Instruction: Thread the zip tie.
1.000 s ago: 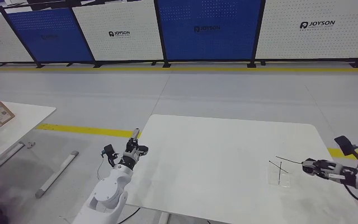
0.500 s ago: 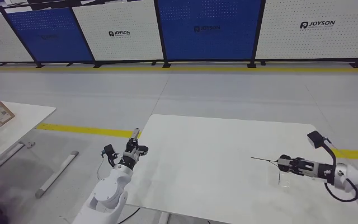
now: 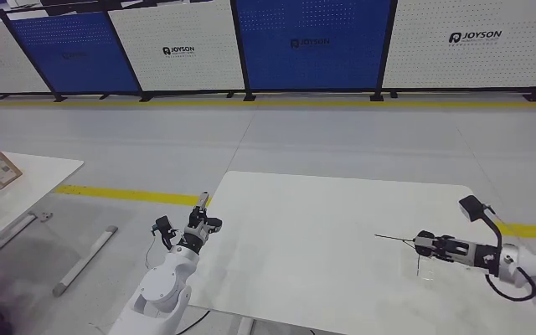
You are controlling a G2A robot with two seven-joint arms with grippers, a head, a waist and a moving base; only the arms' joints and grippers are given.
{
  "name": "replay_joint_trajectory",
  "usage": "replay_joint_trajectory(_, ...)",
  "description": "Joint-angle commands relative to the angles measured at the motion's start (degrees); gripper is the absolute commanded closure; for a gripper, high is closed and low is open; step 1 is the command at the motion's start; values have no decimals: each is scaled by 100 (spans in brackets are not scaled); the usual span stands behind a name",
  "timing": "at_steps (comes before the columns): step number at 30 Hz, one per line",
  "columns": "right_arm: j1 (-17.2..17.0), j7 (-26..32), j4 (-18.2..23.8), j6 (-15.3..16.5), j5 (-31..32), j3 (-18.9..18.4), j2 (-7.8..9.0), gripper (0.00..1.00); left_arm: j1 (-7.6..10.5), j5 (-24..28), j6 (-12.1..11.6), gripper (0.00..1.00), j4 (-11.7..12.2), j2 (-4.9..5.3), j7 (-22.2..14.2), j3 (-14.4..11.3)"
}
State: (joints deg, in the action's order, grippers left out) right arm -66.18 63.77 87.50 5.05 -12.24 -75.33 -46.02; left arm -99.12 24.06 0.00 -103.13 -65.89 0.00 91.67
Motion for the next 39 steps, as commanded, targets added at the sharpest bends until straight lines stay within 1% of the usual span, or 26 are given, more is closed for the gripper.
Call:
replay_joint_trajectory(1,23,-263,255,185,224,78,-20,100,0,0,0,0,0,0,0,0)
replay_joint_trajectory(3,96,-399,420,330,356,220,-54,100,0,0,0,0,0,0,0,0)
replay_joint_trajectory(4,160,-492,458,408,550,294,-68,100,0,0,0,0,0,0,0,0)
replay_joint_trajectory(5,209,-595,454,426,628,395,-93,100,0,0,0,0,0,0,0,0)
replay_joint_trajectory(6,304,-655,447,525,592,545,-135,100,0,0,0,0,0,0,0,0)
replay_joint_trajectory(8,463,-736,353,760,791,772,-190,100,0,0,0,0,0,0,0,0)
replay_joint_trajectory(10,649,-787,160,832,1090,1089,-262,100,0,0,0,0,0,0,0,0)
replay_joint_trajectory(11,679,-793,120,842,1087,1128,-274,100,0,0,0,0,0,0,0,0)
replay_joint_trajectory(29,679,-793,120,842,1087,1128,-274,100,0,0,0,0,0,0,0,0)
replay_joint_trajectory(30,650,-900,144,850,1120,1126,-279,100,0,0,0,0,0,0,0,0)
replay_joint_trajectory(32,634,-1008,235,936,1303,1126,-281,100,0,0,0,0,0,0,0,0)
replay_joint_trajectory(34,603,-1161,385,1092,1629,1132,-280,100,0,0,0,0,0,0,0,0)
replay_joint_trajectory(36,562,-1303,534,1438,1879,1150,-281,100,0,0,0,0,0,0,0,0)
replay_joint_trajectory(39,478,-1809,997,1443,2654,1189,-268,100,0,0,0,0,0,0,0,0)
